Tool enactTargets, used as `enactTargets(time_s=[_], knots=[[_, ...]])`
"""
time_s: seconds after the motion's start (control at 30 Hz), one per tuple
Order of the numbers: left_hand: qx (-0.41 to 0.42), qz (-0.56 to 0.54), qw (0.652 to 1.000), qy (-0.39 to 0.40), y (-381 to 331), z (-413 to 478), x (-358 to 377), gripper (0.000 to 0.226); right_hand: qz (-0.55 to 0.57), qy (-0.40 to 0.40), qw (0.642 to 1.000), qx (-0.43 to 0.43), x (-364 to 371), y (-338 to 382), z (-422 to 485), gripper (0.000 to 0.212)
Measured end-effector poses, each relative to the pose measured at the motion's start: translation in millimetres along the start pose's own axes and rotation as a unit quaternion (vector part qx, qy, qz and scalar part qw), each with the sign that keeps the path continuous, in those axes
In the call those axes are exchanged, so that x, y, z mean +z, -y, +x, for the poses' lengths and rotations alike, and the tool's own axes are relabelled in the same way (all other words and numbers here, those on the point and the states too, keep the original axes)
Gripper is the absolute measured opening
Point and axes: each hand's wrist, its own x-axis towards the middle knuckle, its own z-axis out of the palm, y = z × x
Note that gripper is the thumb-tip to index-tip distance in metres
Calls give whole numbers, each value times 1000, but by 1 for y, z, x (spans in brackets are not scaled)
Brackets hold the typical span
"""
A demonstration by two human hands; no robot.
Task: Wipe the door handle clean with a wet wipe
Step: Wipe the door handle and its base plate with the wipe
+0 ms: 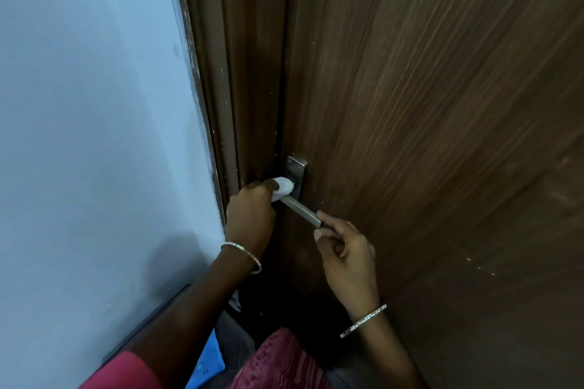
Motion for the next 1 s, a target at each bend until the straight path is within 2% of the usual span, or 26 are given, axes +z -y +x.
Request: enactTargets(time_s=[0.1, 0.3, 0.47, 0.57, 0.7, 0.83, 1.0], knots=[[2, 6, 1000, 18, -3, -7, -3, 39, 3, 1, 1000, 10, -2, 1, 3, 29], [66, -57, 994, -65, -21, 8, -5, 26, 0, -1, 1000, 14, -6, 2, 7, 26], [58, -30, 997, -37, -24, 23, 8, 15, 5, -5, 1000, 22, -7, 1, 7, 25], [87, 6, 996, -4, -22, 13, 11, 25, -1, -11, 1000, 18, -7, 1, 9, 24], [69, -11, 998, 4, -22, 11, 15, 41, -10, -18, 1000, 21, -8, 2, 12, 22], [40, -69, 996, -39, -13, 19, 13, 19, -13, -25, 999, 19, -7, 1, 13, 22], [11, -125, 983, -137, -17, 40, 3, 16, -8, -34, 999, 23, -5, 1, 15, 21]])
